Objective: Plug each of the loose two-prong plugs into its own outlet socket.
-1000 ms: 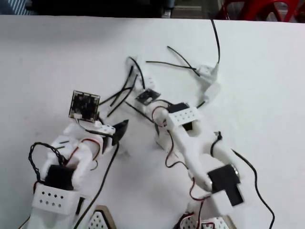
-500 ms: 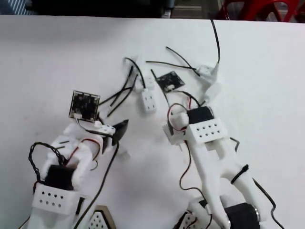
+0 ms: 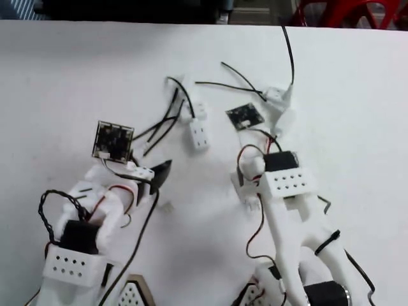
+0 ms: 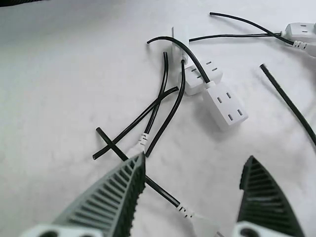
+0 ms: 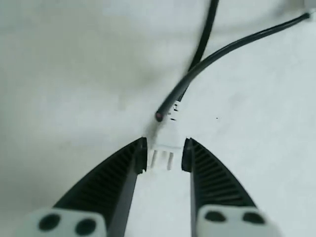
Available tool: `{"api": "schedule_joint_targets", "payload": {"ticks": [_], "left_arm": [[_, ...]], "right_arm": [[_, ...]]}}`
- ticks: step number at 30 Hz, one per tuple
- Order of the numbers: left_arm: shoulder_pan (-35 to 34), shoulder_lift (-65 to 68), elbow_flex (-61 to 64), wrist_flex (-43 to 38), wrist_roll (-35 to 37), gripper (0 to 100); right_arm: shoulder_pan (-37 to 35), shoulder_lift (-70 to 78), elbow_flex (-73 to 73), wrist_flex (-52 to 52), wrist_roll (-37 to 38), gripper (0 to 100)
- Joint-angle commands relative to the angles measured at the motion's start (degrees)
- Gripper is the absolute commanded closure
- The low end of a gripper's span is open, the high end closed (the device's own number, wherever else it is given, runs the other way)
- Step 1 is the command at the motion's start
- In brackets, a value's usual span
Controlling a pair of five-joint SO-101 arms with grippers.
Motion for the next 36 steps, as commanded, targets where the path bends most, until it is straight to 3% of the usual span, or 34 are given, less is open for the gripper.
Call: {"api": "schedule_joint_targets", "payload": {"ticks": [1, 6, 13, 21, 36], "left_arm": [[-0.31, -0.84, -0.26, -1.41, 0.35, 69], [-0.31, -0.84, -0.26, -1.41, 0.35, 69], [-0.31, -0.84, -0.26, -1.41, 0.35, 69], [-0.31, -0.84, -0.26, -1.32, 0.35, 69], [-0.31, -0.84, -0.26, -1.32, 0.35, 69]], "right_arm": [[-2.77, -1.36, 1.23, 1.10, -0.53, 89.0], [-4.53, 3.56, 4.04, -2.86, -0.53, 89.0], [-0.92, 15.60, 3.34, -9.71, -0.44, 89.2], [3.91, 25.63, -1.14, -9.98, 0.00, 89.2], [4.35, 24.31, -3.69, -6.46, 0.00, 89.0]]}}
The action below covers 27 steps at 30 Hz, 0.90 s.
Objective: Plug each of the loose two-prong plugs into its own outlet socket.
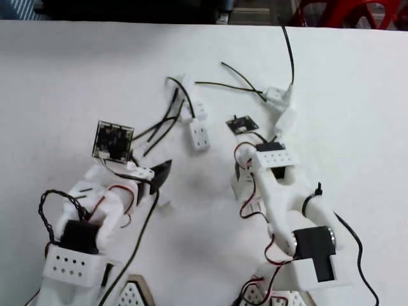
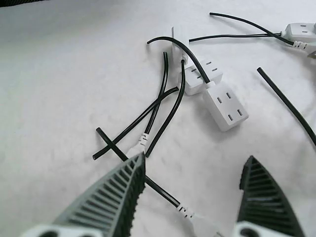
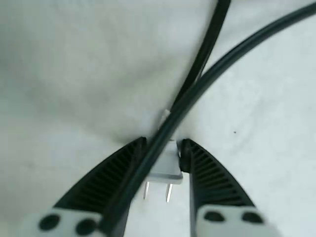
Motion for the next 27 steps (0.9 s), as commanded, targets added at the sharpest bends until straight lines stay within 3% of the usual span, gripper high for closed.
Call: {"api": "schedule_joint_targets", "payload": {"ticks": [1, 9, 20, 27], "left_arm": [[-0.31, -0.84, -0.26, -1.32, 0.35, 69], [-0.31, -0.84, -0.26, -1.41, 0.35, 69], [-0.31, -0.84, -0.26, -1.32, 0.35, 69], [-0.31, -0.84, -0.26, -1.32, 0.35, 69]], "right_arm": [[0.31, -3.82, -2.64, 4.79, 0.00, 89.0], [-3.30, -14.99, -4.31, 12.26, -0.09, 89.0], [-5.49, -7.96, -3.96, 12.35, -0.44, 83.3], [-4.00, -7.69, -4.04, 12.00, -0.53, 86.5]]}}
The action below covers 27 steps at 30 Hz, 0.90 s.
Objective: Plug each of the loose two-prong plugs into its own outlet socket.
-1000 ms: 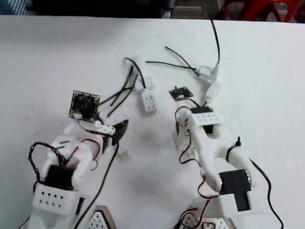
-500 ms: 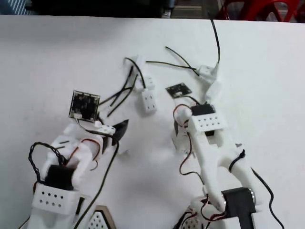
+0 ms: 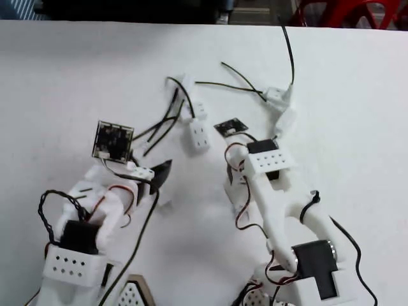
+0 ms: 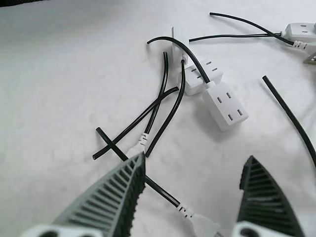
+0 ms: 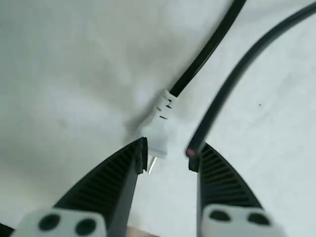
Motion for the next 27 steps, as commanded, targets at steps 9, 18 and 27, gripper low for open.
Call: {"api": "schedule_joint_targets", "payload": {"ticks": [9, 18, 27], "left_arm": [[-0.31, -0.84, -0.35, -1.32, 0.35, 69], [-0.31, -0.84, -0.35, -1.23, 0.35, 69], [-0.40, -0.84, -0.44, -1.14, 0.35, 69]], "right_arm": [[1.98, 0.40, -0.53, -0.13, -5.54, 86.5], [-0.22, 8.22, -1.85, -4.18, -10.99, 86.7], [-3.03, 14.73, -4.13, -3.12, -11.52, 86.8]]}}
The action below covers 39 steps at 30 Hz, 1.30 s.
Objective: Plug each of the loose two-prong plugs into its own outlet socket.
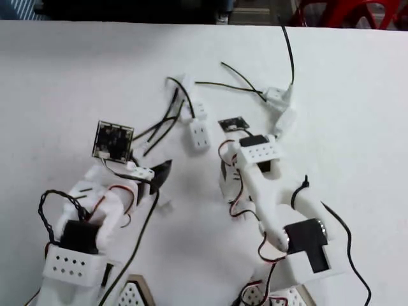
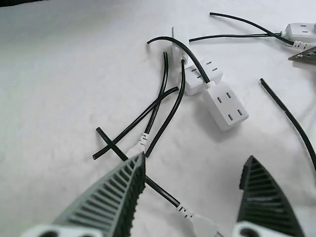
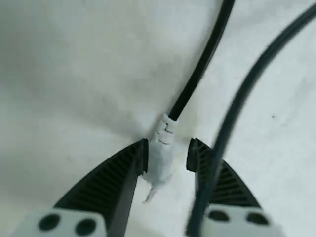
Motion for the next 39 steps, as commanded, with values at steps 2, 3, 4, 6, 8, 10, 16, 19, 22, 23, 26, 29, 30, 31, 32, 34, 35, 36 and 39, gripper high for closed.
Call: {"api": "schedule_joint_targets", "payload": {"ticks": [2, 3, 4, 6, 8, 10, 16, 19, 22, 23, 26, 29, 30, 31, 32, 34, 35, 36, 39], "left_arm": [[-0.40, -0.84, -0.44, -1.14, 0.35, 69], [-0.40, -0.84, -0.44, -1.14, 0.35, 69], [-0.40, -0.84, -0.44, -1.14, 0.35, 69], [-0.40, -0.84, -0.44, -1.14, 0.35, 69], [-0.40, -0.84, -0.44, -1.14, 0.35, 69], [-0.40, -0.84, -0.44, -1.14, 0.35, 69], [-0.40, -0.84, -0.44, -1.14, 0.35, 69], [-0.40, -0.84, -0.44, -1.14, 0.35, 69], [-0.40, -0.84, -0.44, -1.14, 0.35, 69], [-0.40, -0.84, -0.44, -1.14, 0.35, 69], [-0.40, -0.84, -0.44, -1.14, 0.35, 69], [-0.40, -0.84, -0.44, -1.14, 0.35, 69], [-0.40, -0.84, -0.44, -1.14, 0.35, 69], [-0.40, -0.84, -0.44, -1.14, 0.35, 69], [-0.40, -0.84, -0.44, -1.14, 0.35, 69], [-0.40, -0.84, -0.44, -1.14, 0.35, 69], [-0.40, -0.84, -0.44, -1.14, 0.35, 69], [-0.40, -0.84, -0.44, -1.14, 0.35, 69], [-0.40, -0.84, -0.44, -1.14, 0.35, 69]], "right_arm": [[-2.86, 1.45, -0.26, 1.45, -0.62, 86.8], [-3.21, 1.45, -0.26, 1.63, -0.62, 86.8], [-3.21, 1.45, -0.26, 1.63, -0.62, 86.8], [-2.95, 1.45, -0.26, 1.71, -0.62, 87.2], [-2.33, 1.45, -0.26, 1.80, -0.62, 91.0], [-1.71, 1.45, -0.26, 1.80, -0.53, 96.4], [-1.63, 1.45, -0.53, 3.38, -0.53, 89.6], [-1.71, 1.45, -3.52, 7.08, -0.53, 84.6], [-1.45, 1.45, -7.74, 11.21, -0.53, 85.1], [-1.45, 1.45, -8.97, 12.62, -0.53, 85.1], [-1.45, 1.45, -11.16, 15.52, -0.53, 85.1], [-0.31, 1.45, -11.43, 15.78, -0.53, 85.1], [0.22, 1.45, -11.52, 15.69, -0.53, 85.1], [0.84, 1.45, -11.52, 15.69, -0.53, 85.1], [1.36, 1.45, -11.52, 15.69, -0.44, 85.1], [2.42, 1.54, -11.52, 15.69, -0.18, 85.1], [3.03, 1.89, -11.52, 15.69, -0.18, 85.4], [3.65, 2.07, -11.34, 15.60, -0.09, 85.8], [4.09, 2.07, -11.08, 14.90, -0.09, 86.6]]}}
